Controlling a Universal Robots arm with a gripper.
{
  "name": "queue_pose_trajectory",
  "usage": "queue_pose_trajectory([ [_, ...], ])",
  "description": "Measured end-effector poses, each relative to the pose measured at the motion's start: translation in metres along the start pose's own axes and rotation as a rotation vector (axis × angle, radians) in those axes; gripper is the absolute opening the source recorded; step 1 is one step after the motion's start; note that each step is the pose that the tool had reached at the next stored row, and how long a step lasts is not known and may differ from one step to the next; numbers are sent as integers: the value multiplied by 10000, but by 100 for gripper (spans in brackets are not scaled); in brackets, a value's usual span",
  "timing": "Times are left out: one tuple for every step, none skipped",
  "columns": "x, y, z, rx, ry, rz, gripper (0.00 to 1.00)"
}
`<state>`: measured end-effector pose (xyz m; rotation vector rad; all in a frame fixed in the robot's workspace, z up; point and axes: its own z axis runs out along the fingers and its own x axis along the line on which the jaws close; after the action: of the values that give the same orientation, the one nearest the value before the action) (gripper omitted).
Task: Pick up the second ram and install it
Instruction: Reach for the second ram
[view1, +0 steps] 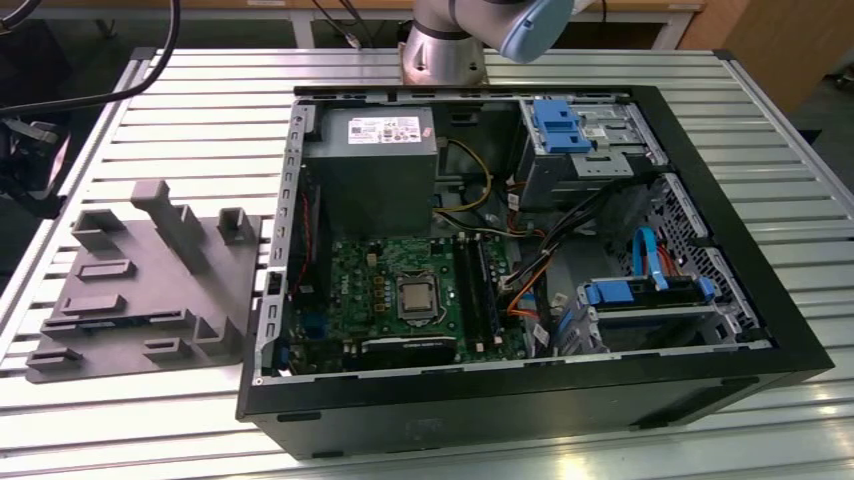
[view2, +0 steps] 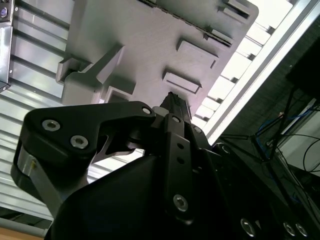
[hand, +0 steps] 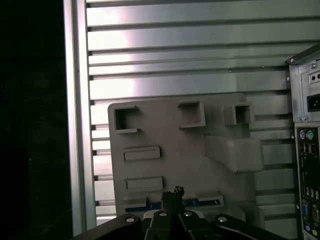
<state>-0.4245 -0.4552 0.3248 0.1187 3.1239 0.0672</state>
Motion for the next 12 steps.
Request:
queue_pose_trajectory([
  [0, -4, 1, 0, 1, 1, 11],
  [0, -9, 2, 1, 0, 0, 11],
  [1, -14, 3, 1, 0, 1, 11],
  [1, -18, 4, 0, 0, 0, 11],
  [1, -23, 6, 0, 0, 1, 11],
  [1, -28, 6, 0, 0, 1, 11],
  [2, -32, 7, 1, 1, 1, 11],
  [2, -37, 8, 1, 1, 1, 11],
  [2, -41, 9, 0, 0, 1, 11],
  [2, -45, 10, 0, 0, 1, 11],
  [2, -50, 11, 1, 0, 1, 11],
  [2, -54, 13, 0, 0, 1, 11],
])
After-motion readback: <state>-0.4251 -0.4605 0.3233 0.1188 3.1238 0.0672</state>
